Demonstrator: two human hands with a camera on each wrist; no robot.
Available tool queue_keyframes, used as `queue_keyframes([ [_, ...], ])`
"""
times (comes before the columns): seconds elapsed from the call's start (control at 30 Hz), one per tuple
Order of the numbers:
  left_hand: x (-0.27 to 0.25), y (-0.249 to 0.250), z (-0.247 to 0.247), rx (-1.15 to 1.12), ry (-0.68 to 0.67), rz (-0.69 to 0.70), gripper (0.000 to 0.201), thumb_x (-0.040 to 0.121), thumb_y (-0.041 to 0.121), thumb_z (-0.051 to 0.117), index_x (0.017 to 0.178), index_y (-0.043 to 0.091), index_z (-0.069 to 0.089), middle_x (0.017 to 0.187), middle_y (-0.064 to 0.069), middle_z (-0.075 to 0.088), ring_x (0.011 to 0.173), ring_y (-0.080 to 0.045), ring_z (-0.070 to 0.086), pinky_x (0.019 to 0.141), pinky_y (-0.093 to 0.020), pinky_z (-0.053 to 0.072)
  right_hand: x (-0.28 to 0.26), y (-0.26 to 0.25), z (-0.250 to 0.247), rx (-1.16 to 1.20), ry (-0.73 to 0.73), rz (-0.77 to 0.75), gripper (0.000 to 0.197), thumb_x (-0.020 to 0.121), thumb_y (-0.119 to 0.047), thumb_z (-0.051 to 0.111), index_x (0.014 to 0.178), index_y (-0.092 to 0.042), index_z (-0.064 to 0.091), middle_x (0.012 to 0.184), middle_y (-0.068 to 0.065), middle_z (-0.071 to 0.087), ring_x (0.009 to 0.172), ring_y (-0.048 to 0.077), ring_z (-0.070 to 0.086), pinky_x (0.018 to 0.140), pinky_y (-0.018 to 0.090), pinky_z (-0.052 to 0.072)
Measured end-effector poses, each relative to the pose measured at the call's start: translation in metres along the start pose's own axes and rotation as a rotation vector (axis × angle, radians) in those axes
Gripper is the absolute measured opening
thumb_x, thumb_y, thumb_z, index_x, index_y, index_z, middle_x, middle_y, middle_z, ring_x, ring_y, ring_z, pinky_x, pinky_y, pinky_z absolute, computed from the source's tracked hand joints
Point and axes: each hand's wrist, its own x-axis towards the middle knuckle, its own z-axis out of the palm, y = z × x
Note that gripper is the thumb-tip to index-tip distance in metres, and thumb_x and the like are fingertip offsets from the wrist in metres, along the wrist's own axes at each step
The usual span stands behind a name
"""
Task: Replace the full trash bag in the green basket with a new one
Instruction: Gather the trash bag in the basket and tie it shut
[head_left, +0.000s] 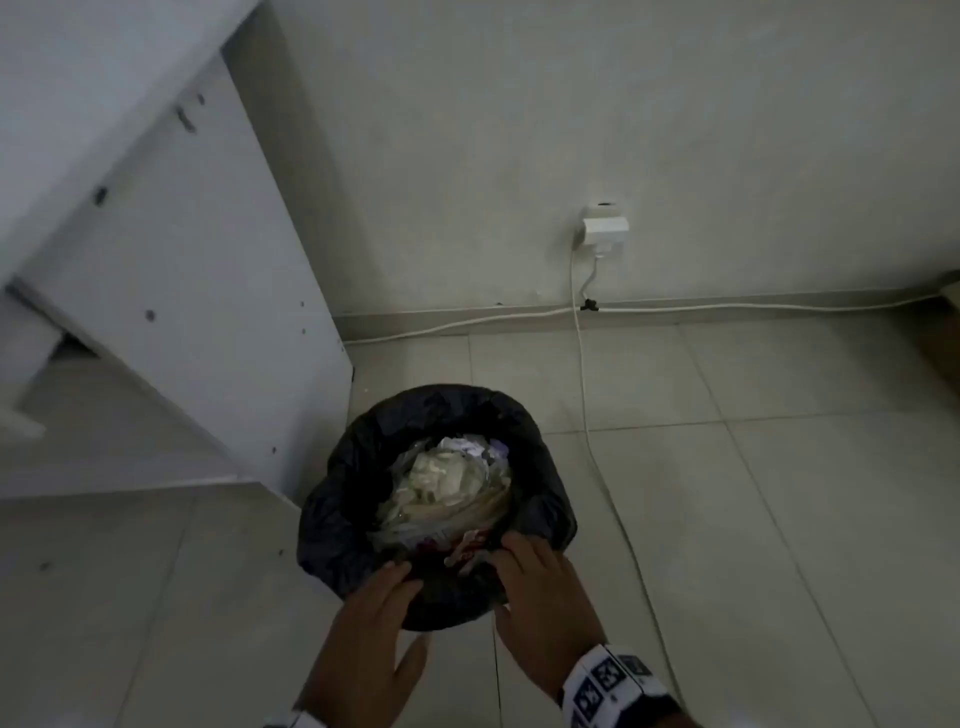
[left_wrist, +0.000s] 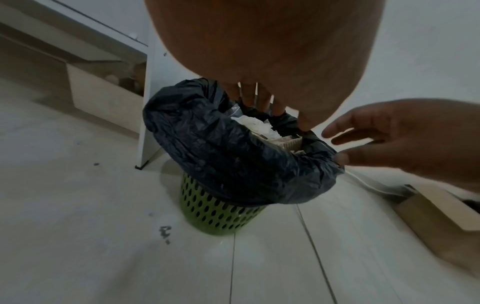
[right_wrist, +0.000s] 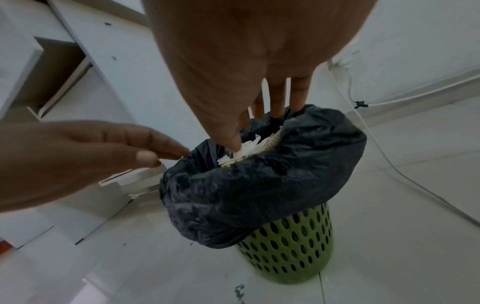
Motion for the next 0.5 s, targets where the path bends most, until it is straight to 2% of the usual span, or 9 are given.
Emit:
queue_keyframes([
  [0.03, 0.010, 0.000, 0.004, -0.080, -0.006, 0.009, 0.063, 0.094, 0.066, 0.037, 0.148, 0.033, 0.041, 0.152, 0.024, 0.026, 0.147, -0.004, 0.024, 0.119, -0.027, 0.028, 0.006, 0.004, 0.011, -0.029, 0.035, -0.042, 0.043, 0.095, -0.029, 0.051, 0.138, -0.021, 0.049, 0.153, 0.001, 0.037, 0.141, 0.026, 0.035, 0.114, 0.041, 0.034],
  [0.1, 0.029, 0.004, 0.004, -0.171, -0.009, -0.010, 0.056, 0.098, 0.060, 0.038, 0.146, 0.031, 0.043, 0.148, 0.018, 0.038, 0.142, -0.006, 0.033, 0.114, -0.024, 0.031, 0.016, 0.014, 0.030, -0.098, 0.129, -0.107, 0.043, 0.082, -0.044, 0.060, 0.121, -0.025, 0.064, 0.134, -0.003, 0.057, 0.123, 0.024, 0.055, 0.100, 0.041, 0.049],
  [0.13, 0.038, 0.006, 0.004, -0.210, 0.025, -0.006, 0.053, 0.098, 0.060, 0.037, 0.141, 0.031, 0.048, 0.140, 0.017, 0.046, 0.133, -0.004, 0.042, 0.108, -0.022, 0.035, 0.019, 0.017, 0.033, -0.127, 0.130, -0.112, 0.043, 0.074, -0.050, 0.061, 0.110, -0.029, 0.068, 0.120, -0.006, 0.064, 0.110, 0.020, 0.062, 0.090, 0.037, 0.054],
  [0.2, 0.047, 0.007, 0.016, -0.255, 0.067, 0.022, 0.051, 0.094, 0.069, 0.030, 0.123, 0.038, 0.060, 0.115, 0.023, 0.058, 0.107, 0.007, 0.051, 0.094, -0.021, 0.041, 0.025, 0.025, 0.052, -0.187, 0.247, -0.182, 0.038, 0.068, -0.054, 0.058, 0.098, -0.034, 0.068, 0.100, -0.013, 0.066, 0.095, 0.015, 0.062, 0.077, 0.031, 0.055],
  [0.27, 0.052, -0.002, 0.030, -0.252, 0.174, 0.097, 0.047, 0.090, 0.075, 0.031, 0.094, 0.046, 0.067, 0.085, 0.028, 0.061, 0.088, 0.008, 0.054, 0.080, -0.022, 0.043, 0.026, 0.025, 0.057, -0.209, 0.333, -0.203, 0.030, 0.072, -0.048, 0.050, 0.094, -0.034, 0.067, 0.092, -0.015, 0.063, 0.092, 0.014, 0.060, 0.075, 0.029, 0.053],
  [0.33, 0.054, -0.008, 0.039, -0.235, 0.268, 0.112, 0.048, 0.088, 0.078, 0.035, 0.074, 0.045, 0.067, 0.071, 0.026, 0.060, 0.078, 0.005, 0.054, 0.075, -0.024, 0.043, 0.027, 0.026, 0.064, -0.213, 0.409, -0.212, 0.027, 0.076, -0.044, 0.046, 0.091, -0.035, 0.067, 0.089, -0.015, 0.063, 0.091, 0.014, 0.060, 0.074, 0.029, 0.053],
  [0.4, 0.053, -0.020, 0.049, -0.159, 0.329, 0.163, 0.047, 0.088, 0.075, 0.043, 0.069, 0.041, 0.068, 0.068, 0.024, 0.060, 0.075, 0.005, 0.053, 0.075, -0.026, 0.043, 0.023, 0.019, 0.069, -0.192, 0.420, -0.188, 0.026, 0.078, -0.046, 0.047, 0.090, -0.035, 0.066, 0.088, -0.016, 0.063, 0.090, 0.014, 0.060, 0.075, 0.029, 0.052],
  [0.5, 0.052, -0.032, 0.049, -0.117, 0.357, 0.199, 0.048, 0.087, 0.073, 0.049, 0.062, 0.035, 0.064, 0.062, 0.019, 0.057, 0.071, 0.005, 0.049, 0.075, -0.021, 0.037, 0.014, 0.011, 0.080, -0.145, 0.411, -0.189, 0.030, 0.082, -0.053, 0.047, 0.095, -0.034, 0.066, 0.094, -0.015, 0.064, 0.094, 0.015, 0.059, 0.079, 0.030, 0.048],
])
